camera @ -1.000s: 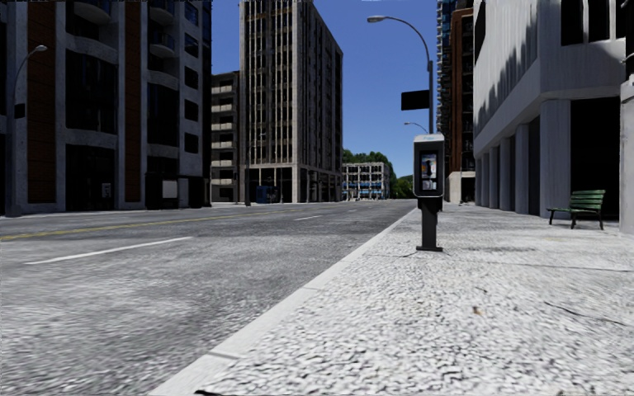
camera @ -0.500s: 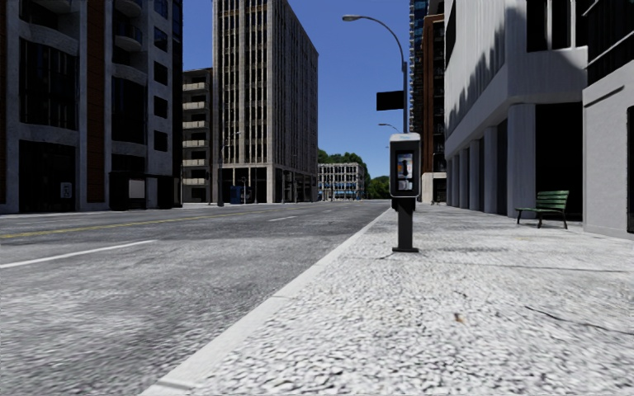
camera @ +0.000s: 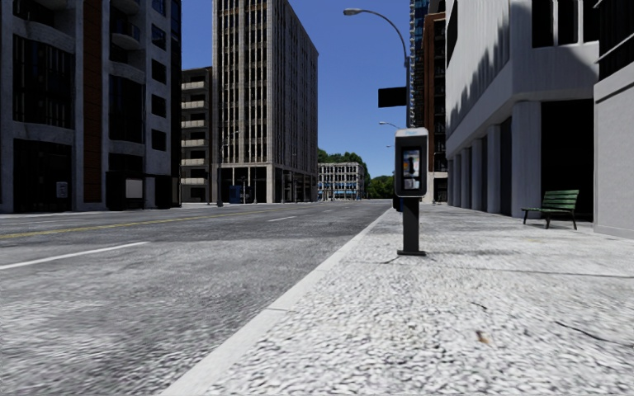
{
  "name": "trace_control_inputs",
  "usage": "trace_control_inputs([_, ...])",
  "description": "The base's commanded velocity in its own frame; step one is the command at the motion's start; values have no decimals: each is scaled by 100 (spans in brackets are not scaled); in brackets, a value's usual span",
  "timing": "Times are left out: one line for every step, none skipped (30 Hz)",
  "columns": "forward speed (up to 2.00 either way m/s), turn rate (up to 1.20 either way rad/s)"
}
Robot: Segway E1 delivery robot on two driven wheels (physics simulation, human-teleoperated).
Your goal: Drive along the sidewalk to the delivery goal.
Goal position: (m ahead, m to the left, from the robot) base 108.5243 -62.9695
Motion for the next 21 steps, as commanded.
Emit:
trace_control_inputs([53, -7])
trace_control_inputs([53, -7])
trace_control_inputs([49, -56])
trace_control_inputs([45, -65])
trace_control_inputs([45, -65])
trace_control_inputs([44, -68])
trace_control_inputs([43, -68])
trace_control_inputs([43, -69])
trace_control_inputs([43, -69])
trace_control_inputs([43, -69])
trace_control_inputs([43, -69])
trace_control_inputs([45, -66])
trace_control_inputs([45, -66])
trace_control_inputs([47, -63])
trace_control_inputs([47, -60])
trace_control_inputs([47, -59])
trace_control_inputs([47, -59])
trace_control_inputs([47, -59])
trace_control_inputs([47, -59])
trace_control_inputs([47, -54])
trace_control_inputs([47, -54])
